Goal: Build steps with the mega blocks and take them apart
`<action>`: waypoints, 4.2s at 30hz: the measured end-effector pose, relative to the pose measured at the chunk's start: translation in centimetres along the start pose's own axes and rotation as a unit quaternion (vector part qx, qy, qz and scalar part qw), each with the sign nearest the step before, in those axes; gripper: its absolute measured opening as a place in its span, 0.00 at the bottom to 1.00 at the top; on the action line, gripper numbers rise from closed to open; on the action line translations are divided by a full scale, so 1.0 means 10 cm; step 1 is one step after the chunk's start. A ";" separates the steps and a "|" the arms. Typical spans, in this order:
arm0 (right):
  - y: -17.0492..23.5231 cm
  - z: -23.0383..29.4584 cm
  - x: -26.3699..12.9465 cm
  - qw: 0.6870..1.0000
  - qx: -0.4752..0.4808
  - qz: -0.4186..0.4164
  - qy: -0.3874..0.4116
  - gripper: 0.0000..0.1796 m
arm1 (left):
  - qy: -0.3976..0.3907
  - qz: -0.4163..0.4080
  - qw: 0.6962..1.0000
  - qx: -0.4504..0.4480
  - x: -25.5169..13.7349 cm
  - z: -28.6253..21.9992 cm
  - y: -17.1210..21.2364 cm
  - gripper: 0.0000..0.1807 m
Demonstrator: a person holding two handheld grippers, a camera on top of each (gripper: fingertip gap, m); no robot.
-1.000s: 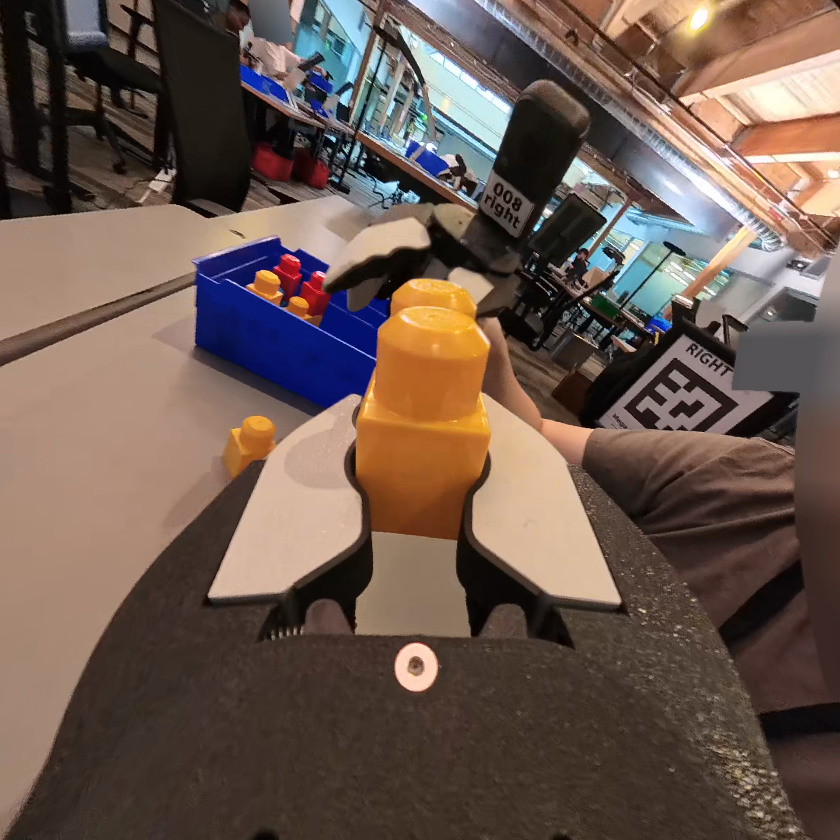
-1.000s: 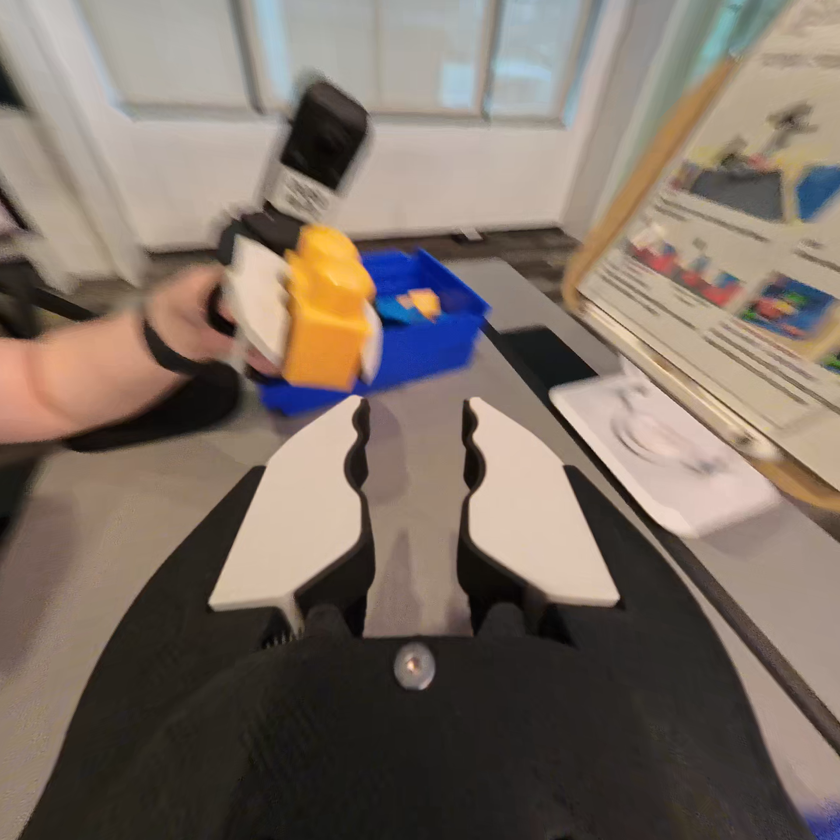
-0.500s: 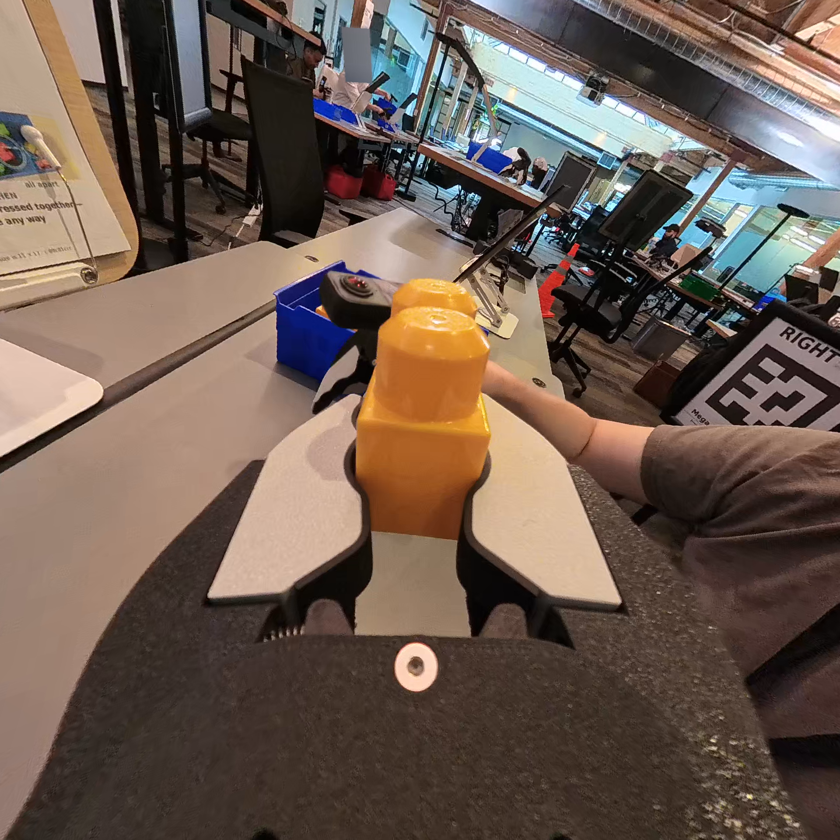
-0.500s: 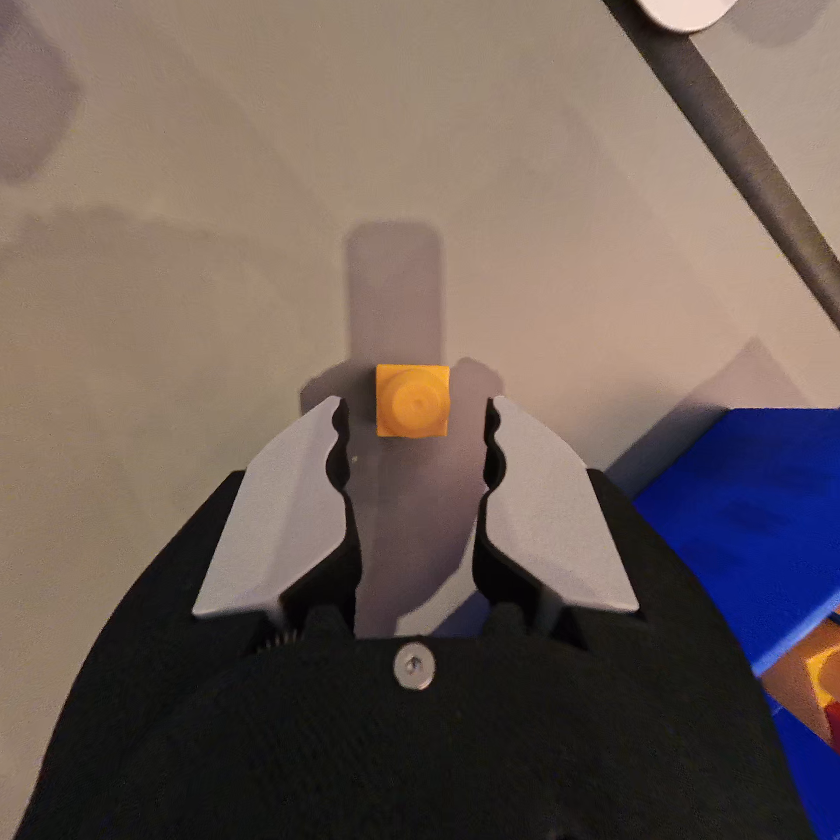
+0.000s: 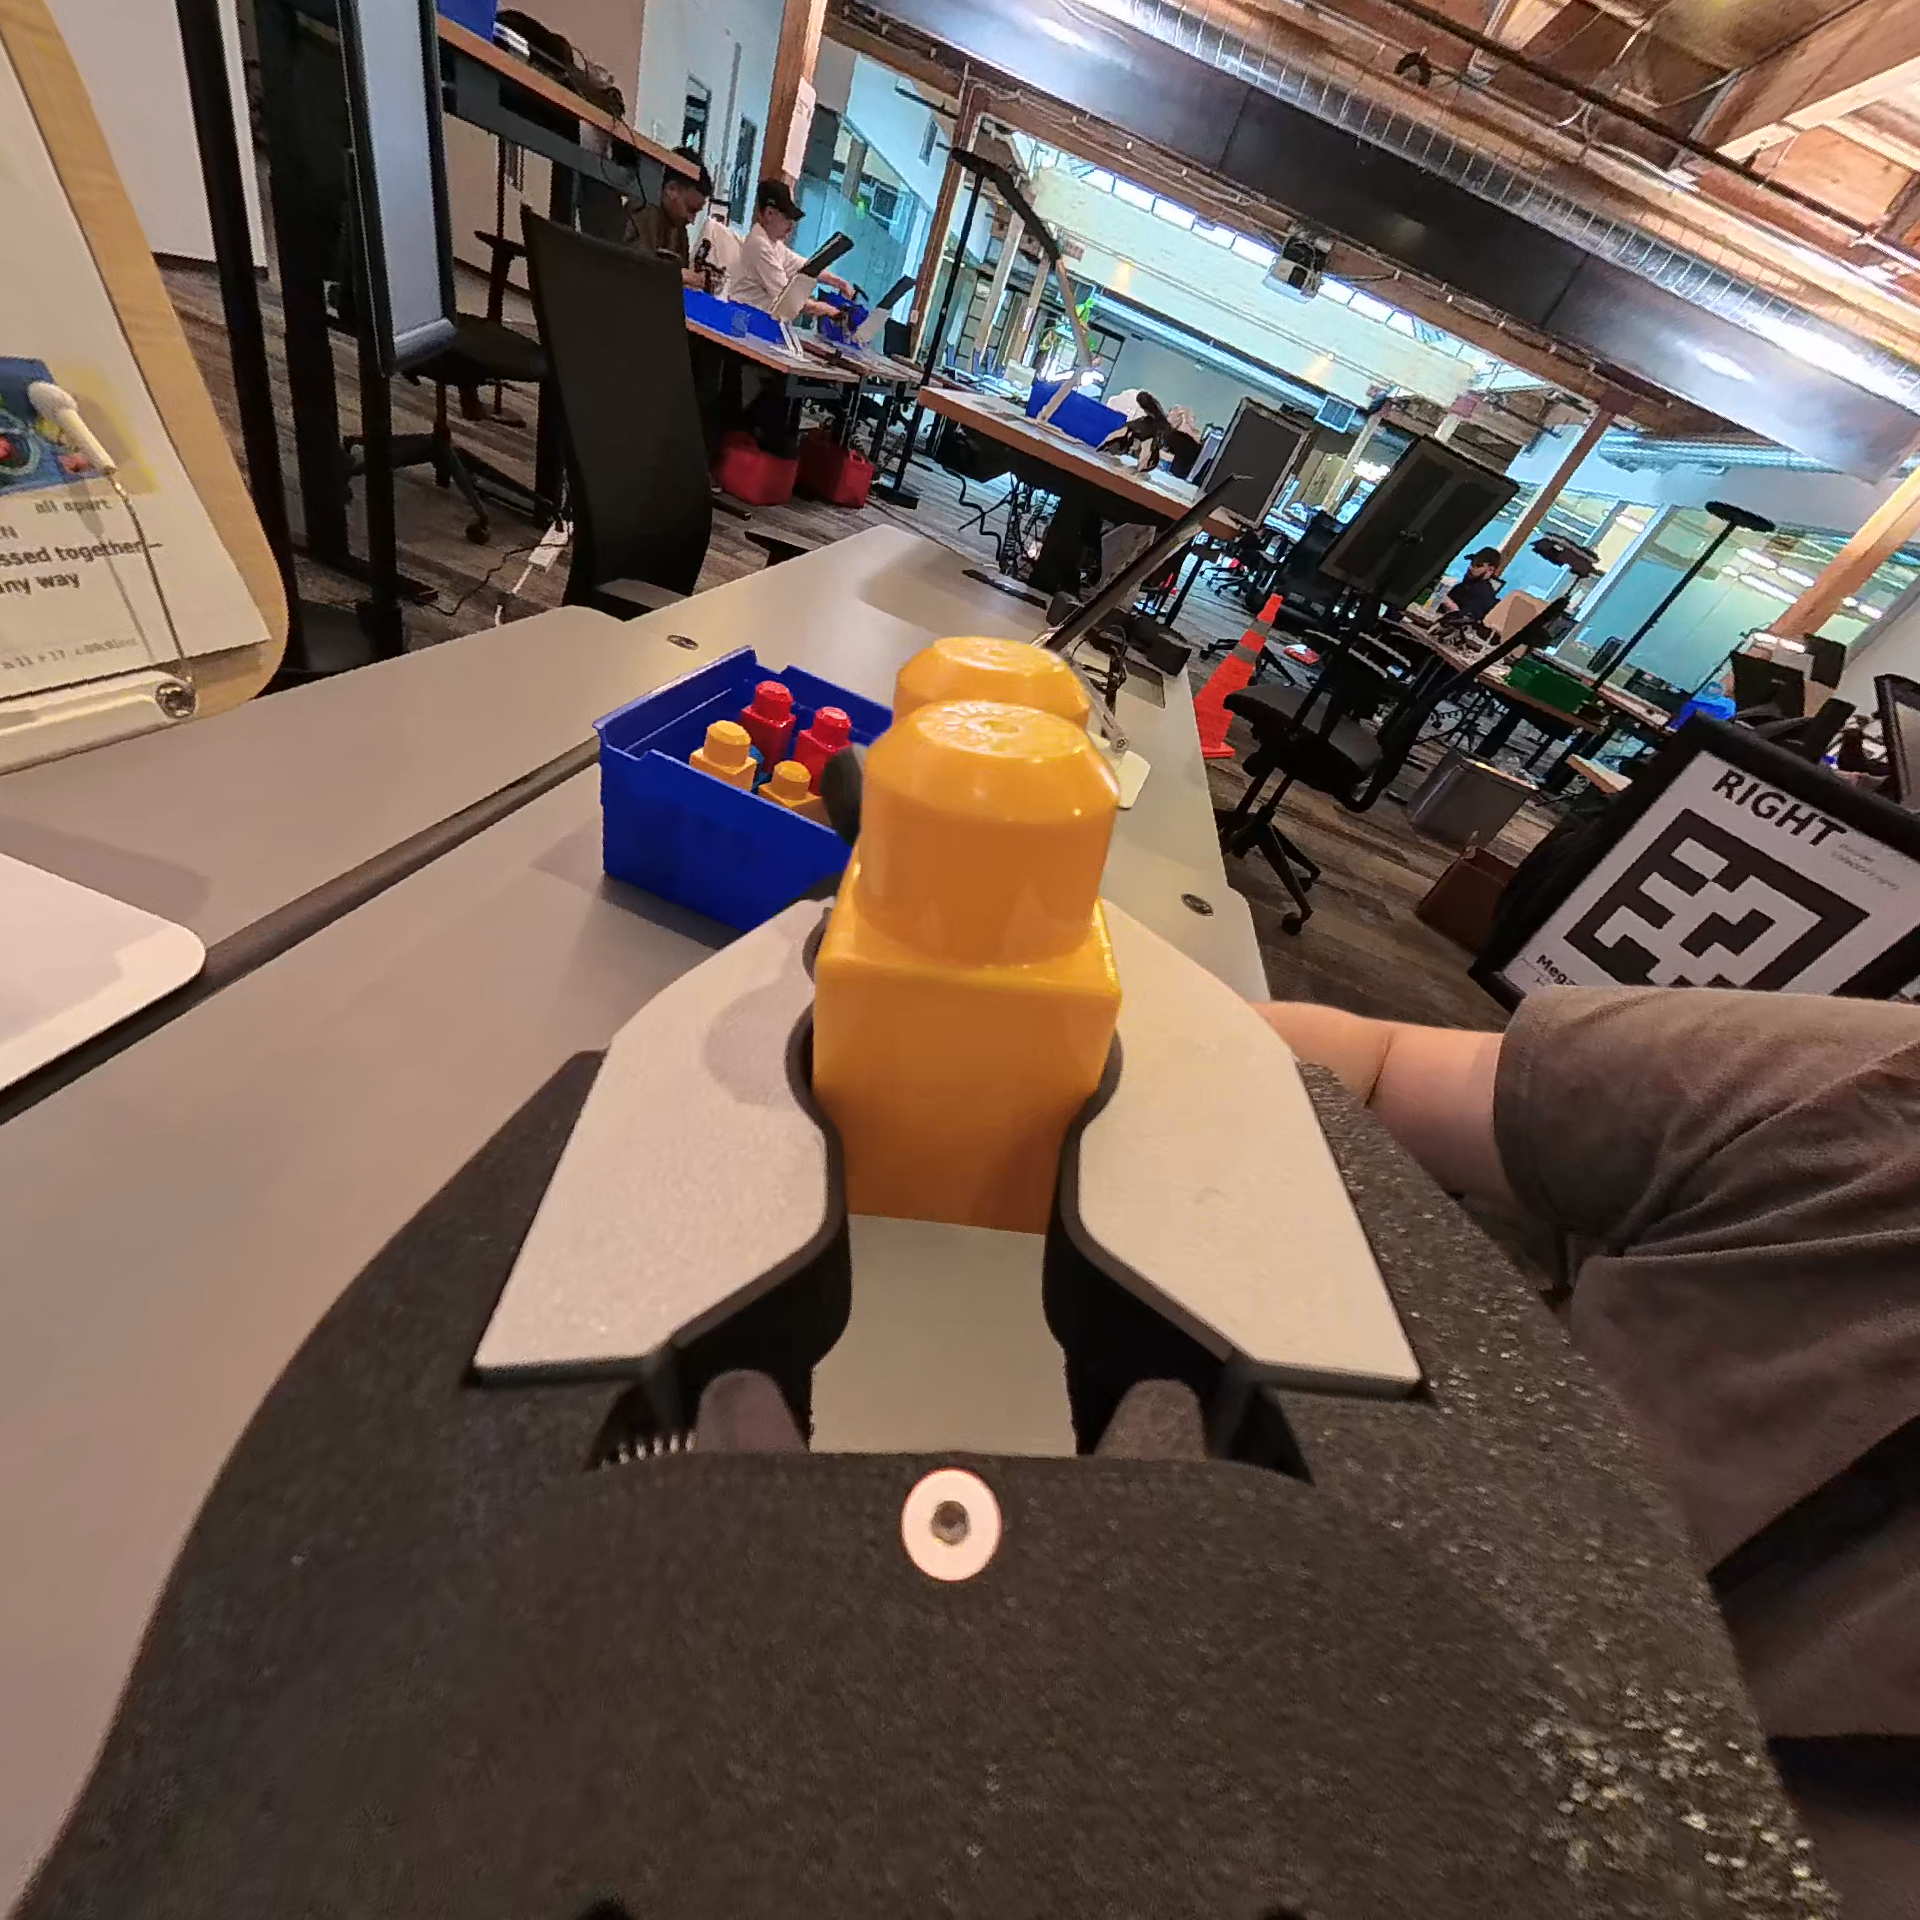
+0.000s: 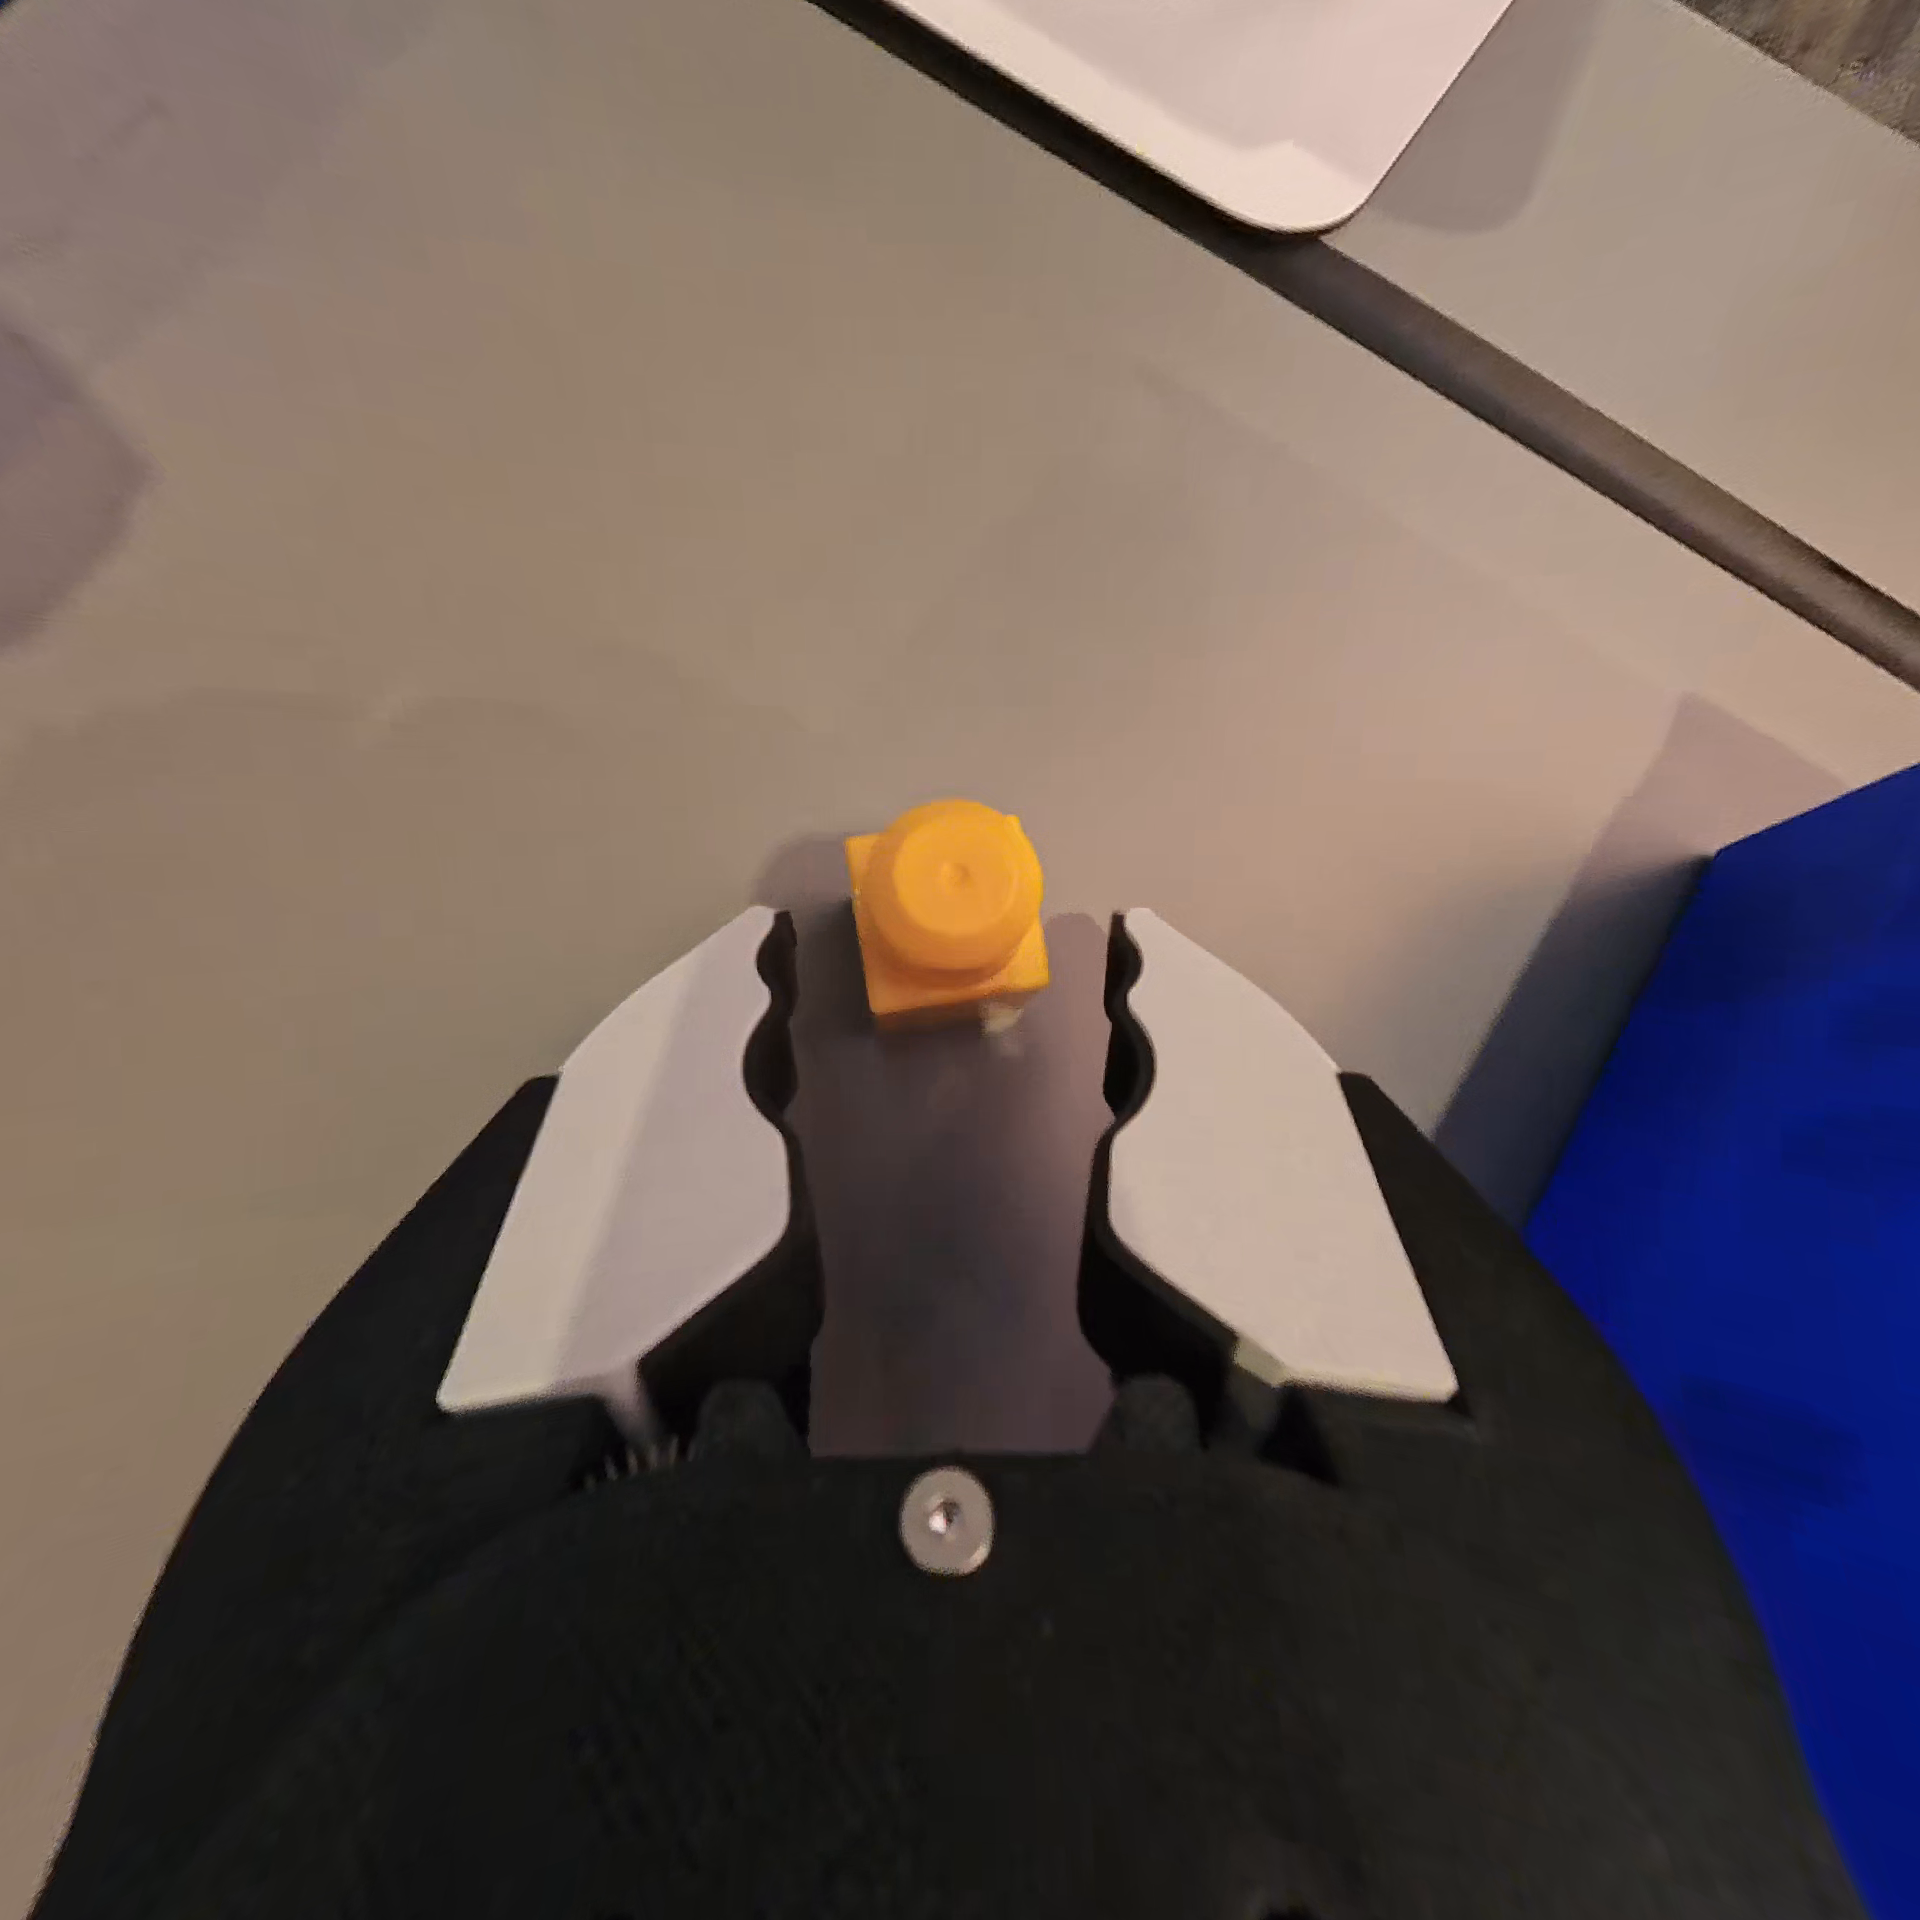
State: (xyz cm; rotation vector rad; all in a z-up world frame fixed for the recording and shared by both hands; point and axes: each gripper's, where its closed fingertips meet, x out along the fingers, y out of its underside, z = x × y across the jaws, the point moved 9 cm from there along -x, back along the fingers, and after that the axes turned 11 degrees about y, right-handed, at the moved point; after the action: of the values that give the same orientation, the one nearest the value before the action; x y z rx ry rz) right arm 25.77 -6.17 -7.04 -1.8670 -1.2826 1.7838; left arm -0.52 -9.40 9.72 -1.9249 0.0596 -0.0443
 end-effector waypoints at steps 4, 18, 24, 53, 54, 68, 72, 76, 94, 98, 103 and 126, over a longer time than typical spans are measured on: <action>0.09 0.01 0.13 1.000 -0.006 0.018 0.006 0.30 | 0.007 0.001 1.000 0.009 0.00 -0.07 -0.03 0.23; -1.03 -0.16 -0.99 0.928 -0.001 -0.252 -0.273 0.21 | 0.011 0.011 1.000 0.021 0.12 0.00 0.05 0.23; -1.14 -0.23 -1.47 0.864 0.021 -0.260 -0.430 0.21 | 0.022 0.088 0.996 -0.011 0.53 0.21 0.42 0.23; -0.82 0.09 -1.09 0.886 -0.064 -0.055 -0.455 0.21 | 0.058 0.179 0.980 -0.070 0.82 0.23 0.73 0.22; -0.82 0.09 -1.08 0.886 -0.067 -0.054 -0.455 0.21 | 0.058 0.183 0.979 -0.069 0.82 0.23 0.74 0.22; -0.80 -0.01 -1.29 0.892 -0.113 -0.091 -0.428 0.27 | 0.073 0.217 0.973 -0.032 0.89 0.12 0.75 0.23; -0.84 -0.02 -1.36 0.899 -0.141 -0.112 -0.400 0.20 | 0.050 0.183 0.982 0.011 0.85 0.09 0.66 0.41; -0.80 -0.55 -1.73 0.928 -0.137 -0.164 -0.305 0.20 | 0.018 0.148 0.988 0.040 0.65 0.03 0.42 0.44; 0.31 -2.05 -0.37 0.978 -0.158 -0.026 -0.136 0.20 | 0.024 0.132 0.990 0.031 0.45 0.02 0.31 0.40; 0.29 -1.97 -0.30 0.968 -0.233 -0.041 -0.088 0.20 | 0.030 0.136 0.990 0.029 0.44 0.02 0.31 0.40; 0.27 -2.02 -0.36 0.969 -0.239 -0.034 -0.048 0.22 | 0.038 0.136 0.990 0.026 0.40 -0.01 0.28 0.39; 0.14 -2.07 -0.56 0.979 -0.204 -0.016 0.013 0.20 | -0.422 0.216 0.875 0.092 -1.49 -0.08 -0.08 0.36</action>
State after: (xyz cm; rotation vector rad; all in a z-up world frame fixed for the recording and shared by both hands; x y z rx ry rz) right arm 45.80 -3.23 0.18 -2.0453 -1.7662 1.5608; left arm -15.42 -8.96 10.69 -1.5558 -0.1003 1.0504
